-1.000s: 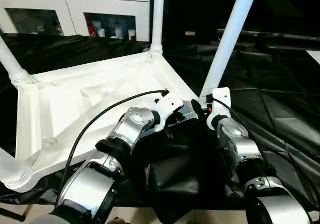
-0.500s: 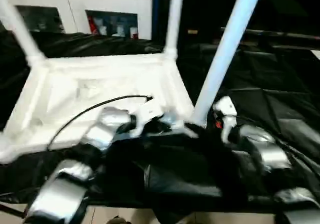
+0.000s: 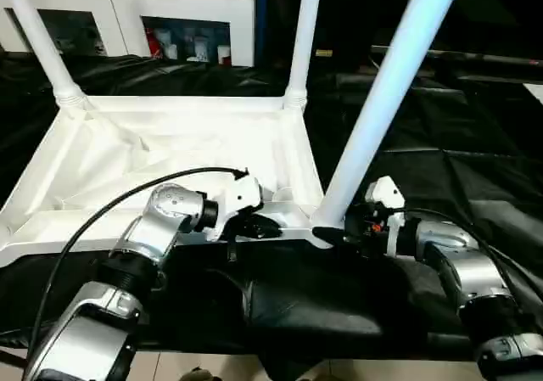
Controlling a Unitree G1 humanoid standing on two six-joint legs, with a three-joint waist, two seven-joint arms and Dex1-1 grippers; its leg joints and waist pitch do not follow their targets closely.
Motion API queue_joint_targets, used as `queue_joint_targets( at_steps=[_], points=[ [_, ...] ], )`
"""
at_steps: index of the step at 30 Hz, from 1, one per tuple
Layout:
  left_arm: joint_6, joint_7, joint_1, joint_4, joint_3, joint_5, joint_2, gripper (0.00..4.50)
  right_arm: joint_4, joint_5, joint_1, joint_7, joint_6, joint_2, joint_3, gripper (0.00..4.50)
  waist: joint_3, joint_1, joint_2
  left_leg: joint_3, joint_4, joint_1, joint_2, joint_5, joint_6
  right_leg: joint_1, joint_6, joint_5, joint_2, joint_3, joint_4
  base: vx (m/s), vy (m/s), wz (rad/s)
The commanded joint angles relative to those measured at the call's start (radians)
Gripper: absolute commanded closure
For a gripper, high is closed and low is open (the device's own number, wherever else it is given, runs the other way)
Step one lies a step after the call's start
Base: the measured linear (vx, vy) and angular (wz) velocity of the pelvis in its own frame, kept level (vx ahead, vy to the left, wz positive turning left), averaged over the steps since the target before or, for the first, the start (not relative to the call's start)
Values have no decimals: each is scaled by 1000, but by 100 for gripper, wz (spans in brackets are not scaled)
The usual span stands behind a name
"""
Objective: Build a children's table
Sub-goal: Rotate leg to tighten
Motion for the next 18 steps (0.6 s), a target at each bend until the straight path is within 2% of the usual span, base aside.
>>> queue_joint_targets(
  at_steps=[1, 2, 4, 5, 6, 8, 10, 12, 13, 15, 18],
  points=[
    [-5, 23, 2, 9, -15, 0, -28, 450, 3, -5, 8, -27, 0, 13, 9, 155, -52, 5, -8, -17, -55, 1, 59, -135, 85, 48, -224, -133, -96, 57, -75, 0, 0, 0],
    [-5, 23, 2, 9, -15, 0, -28, 450, 3, -5, 8, -27, 0, 13, 9, 155, -52, 4, -8, -18, -56, 1, 59, -135, 84, 47, -223, -138, -95, 57, -76, 0, 0, 0],
    [-1, 162, -34, 78, -4, 45, -65, 450, 71, -65, -3, -174, -27, 46, 0, 164, -47, 2, -10, -18, -58, 3, 58, -157, 72, 43, -209, -194, -96, 57, -84, 0, 0, 0],
    [4, 201, -44, 98, 0, 55, -78, 450, 95, -85, -8, -228, -37, 57, -4, 167, -44, 0, -7, -19, -60, 9, 56, -191, 53, 38, -198, -265, -97, 57, -91, 0, 0, 0],
    [13, 240, -57, 118, 4, 62, -94, 450, 124, -103, -16, -296, -43, 74, -13, 170, -43, -1, -8, -20, -62, 9, 56, -202, 45, 38, -188, -298, -98, 56, -95, 0, 0, 0],
    [31, 312, -82, 152, 5, 76, -129, 450, 164, -114, -32, -417, -36, 112, -40, 171, -45, -4, -9, -24, -64, 10, 57, -211, 24, 37, -174, -326, -98, 57, -94, 0, 0, 0],
    [49, 392, -112, 190, 7, 88, -173, 450, 193, -110, -50, -537, -17, 155, -73, 172, -47, -7, -9, -25, -64, 10, 58, -208, 17, 37, -174, -301, -98, 60, -93, 0, 0, 0],
    [66, 471, -140, 226, 12, 96, -221, 450, 220, -114, -70, -645, -3, 196, -90, 172, -49, -7, -1, -23, -63, 10, 57, -197, 21, 37, -185, -253, -97, 62, -90, 0, 0, 0],
    [66, 471, -140, 226, 12, 96, -221, 450, 220, -114, -70, -645, -3, 196, -90, 172, -52, -6, -6, -22, -61, 8, 54, -182, 27, 42, -188, -223, -96, 61, -87, 0, 0, 0],
    [75, 538, -175, 279, 7, 103, -302, 450, 277, -127, -121, -795, 20, 275, -98, 172, -54, -7, 1, -21, -59, 7, 52, -156, 38, 42, -201, -161, -94, 62, -84, 0, 0, 0],
    [54, 545, -192, 310, -5, 113, -333, 450, 308, -158, -151, -815, -8, 311, -70, 172, -53, -7, -2, -20, -58, 7, 50, -164, 36, 44, -201, -175, -95, 61, -86, 0, 0, 0]
  ],
)
